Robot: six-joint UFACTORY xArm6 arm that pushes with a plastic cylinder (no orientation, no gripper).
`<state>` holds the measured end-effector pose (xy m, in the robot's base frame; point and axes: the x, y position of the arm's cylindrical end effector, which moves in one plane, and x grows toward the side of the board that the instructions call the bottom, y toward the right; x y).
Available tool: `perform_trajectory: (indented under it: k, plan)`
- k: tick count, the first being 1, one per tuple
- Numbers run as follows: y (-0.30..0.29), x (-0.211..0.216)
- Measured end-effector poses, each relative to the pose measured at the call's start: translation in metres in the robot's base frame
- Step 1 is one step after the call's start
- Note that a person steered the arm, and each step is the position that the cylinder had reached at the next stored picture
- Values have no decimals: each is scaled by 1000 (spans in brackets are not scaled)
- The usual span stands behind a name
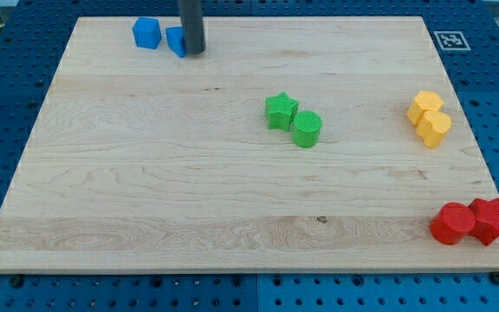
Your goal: Place the arm to the top center
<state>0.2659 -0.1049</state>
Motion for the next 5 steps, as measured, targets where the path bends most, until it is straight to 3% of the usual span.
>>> perform_trajectory:
  k: [2,3,5]
  plan:
    - [-44,-21]
    - [-22,-26]
    - [132,-19]
